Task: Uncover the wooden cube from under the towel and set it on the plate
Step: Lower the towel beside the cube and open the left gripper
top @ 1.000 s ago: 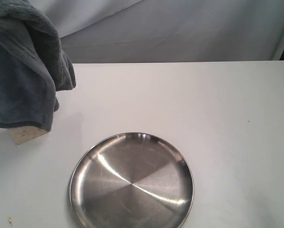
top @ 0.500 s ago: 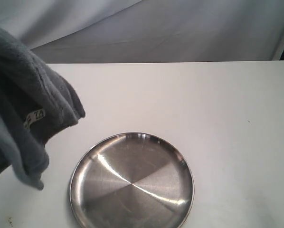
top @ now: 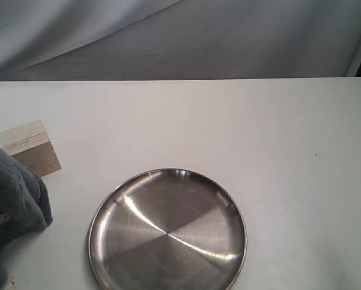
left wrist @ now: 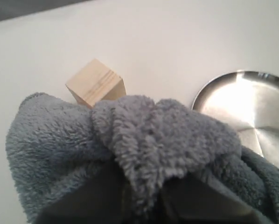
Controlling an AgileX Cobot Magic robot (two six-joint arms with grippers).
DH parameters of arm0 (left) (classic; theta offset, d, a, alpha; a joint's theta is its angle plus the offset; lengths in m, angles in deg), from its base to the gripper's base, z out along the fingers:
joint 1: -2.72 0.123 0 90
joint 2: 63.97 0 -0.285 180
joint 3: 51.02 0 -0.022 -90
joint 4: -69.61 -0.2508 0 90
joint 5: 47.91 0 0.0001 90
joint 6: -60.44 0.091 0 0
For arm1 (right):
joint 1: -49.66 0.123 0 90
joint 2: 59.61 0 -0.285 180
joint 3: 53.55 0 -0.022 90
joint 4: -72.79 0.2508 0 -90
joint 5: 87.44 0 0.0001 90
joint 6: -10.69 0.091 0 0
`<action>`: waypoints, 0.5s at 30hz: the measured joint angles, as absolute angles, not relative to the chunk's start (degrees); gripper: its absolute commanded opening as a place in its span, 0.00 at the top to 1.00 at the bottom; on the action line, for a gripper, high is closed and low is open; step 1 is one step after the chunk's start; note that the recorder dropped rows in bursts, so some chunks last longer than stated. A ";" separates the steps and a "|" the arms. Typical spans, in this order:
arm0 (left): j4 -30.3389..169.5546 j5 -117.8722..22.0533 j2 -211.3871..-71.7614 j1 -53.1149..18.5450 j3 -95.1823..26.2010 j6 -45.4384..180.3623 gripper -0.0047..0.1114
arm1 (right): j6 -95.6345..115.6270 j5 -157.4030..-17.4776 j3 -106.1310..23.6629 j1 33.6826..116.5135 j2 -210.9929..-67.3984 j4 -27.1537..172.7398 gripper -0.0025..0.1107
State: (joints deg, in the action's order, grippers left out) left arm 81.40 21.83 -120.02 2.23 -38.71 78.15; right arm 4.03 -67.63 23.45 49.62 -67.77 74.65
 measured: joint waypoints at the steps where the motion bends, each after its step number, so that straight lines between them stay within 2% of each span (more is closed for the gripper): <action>1: 81.40 21.36 -120.02 2.23 -37.17 78.15 0.96 | 4.03 -67.63 23.45 49.62 -67.77 74.65 0.98; 7: 81.40 19.61 -120.02 2.23 -26.28 78.05 0.96 | 4.03 -67.63 23.45 49.62 -67.77 74.65 0.98; 15: 81.40 9.58 -120.12 2.23 -12.42 78.05 0.96 | 4.03 -67.63 23.45 49.62 -67.77 74.65 0.98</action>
State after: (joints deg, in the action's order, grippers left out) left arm 81.40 9.58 -120.12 2.23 -12.42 78.05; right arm 4.03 -67.63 23.45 49.62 -67.77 74.65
